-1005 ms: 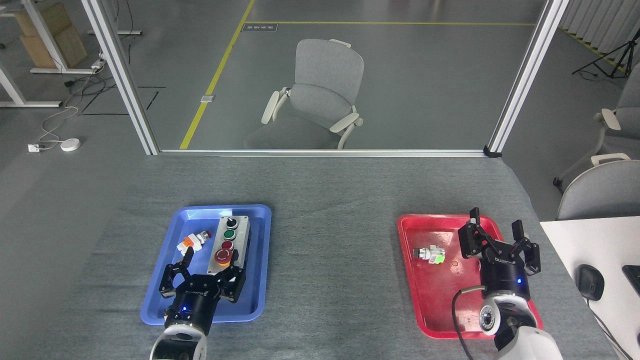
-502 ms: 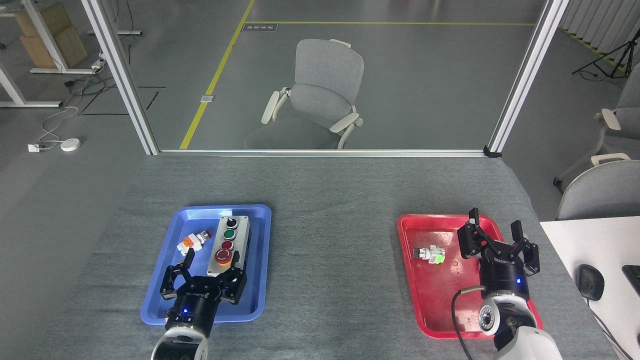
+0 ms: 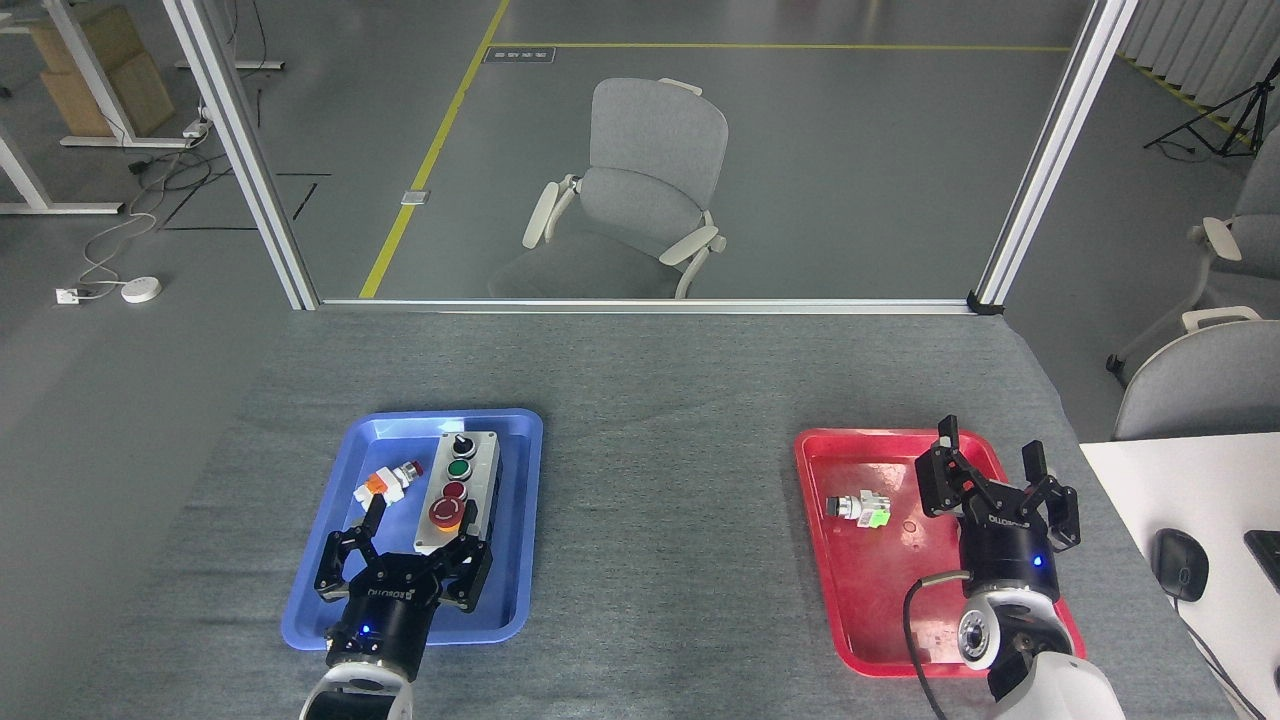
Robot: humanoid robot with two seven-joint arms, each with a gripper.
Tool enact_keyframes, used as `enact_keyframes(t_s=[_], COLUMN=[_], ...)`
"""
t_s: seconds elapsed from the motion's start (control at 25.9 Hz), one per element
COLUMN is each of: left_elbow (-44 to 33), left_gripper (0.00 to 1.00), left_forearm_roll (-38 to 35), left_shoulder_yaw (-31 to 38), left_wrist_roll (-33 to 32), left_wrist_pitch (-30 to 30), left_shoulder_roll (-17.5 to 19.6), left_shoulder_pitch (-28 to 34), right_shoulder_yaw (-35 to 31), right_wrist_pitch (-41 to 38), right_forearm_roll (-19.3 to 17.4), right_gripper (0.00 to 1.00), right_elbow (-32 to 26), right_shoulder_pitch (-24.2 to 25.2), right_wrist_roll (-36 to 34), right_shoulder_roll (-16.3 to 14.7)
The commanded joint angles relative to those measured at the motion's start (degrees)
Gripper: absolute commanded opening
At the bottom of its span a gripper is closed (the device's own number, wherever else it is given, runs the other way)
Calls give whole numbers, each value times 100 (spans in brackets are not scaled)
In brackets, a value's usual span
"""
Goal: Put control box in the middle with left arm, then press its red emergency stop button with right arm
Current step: 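Close the left gripper around the near end of the gray control box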
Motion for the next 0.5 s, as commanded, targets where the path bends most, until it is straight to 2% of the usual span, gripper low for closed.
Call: enact_keyframes(t_s=[0.0,0.27,0.46], left_elbow=[-61,-52,-35], left_gripper=[100,100,100], left_forearm_roll=[-3,-3,-3], left_shoulder_yaw=[0,-9,-9], left_wrist_roll=[3,11,38], left_wrist_pitch=[15,-21,23], left_shoulder_roll=[9,17,44], left_shoulder_pitch=[71,80,62], right_shoulder_yaw=[0,9,9], right_wrist_pitch=[1,-26,-8], right_forearm_roll=[0,0,8], right_gripper=[100,100,100], right_elbow=[2,2,10], right_shoulder_pitch=[-3,6,6], right_wrist_roll=[17,79,623], right_shoulder_roll=[-8,-35,-52])
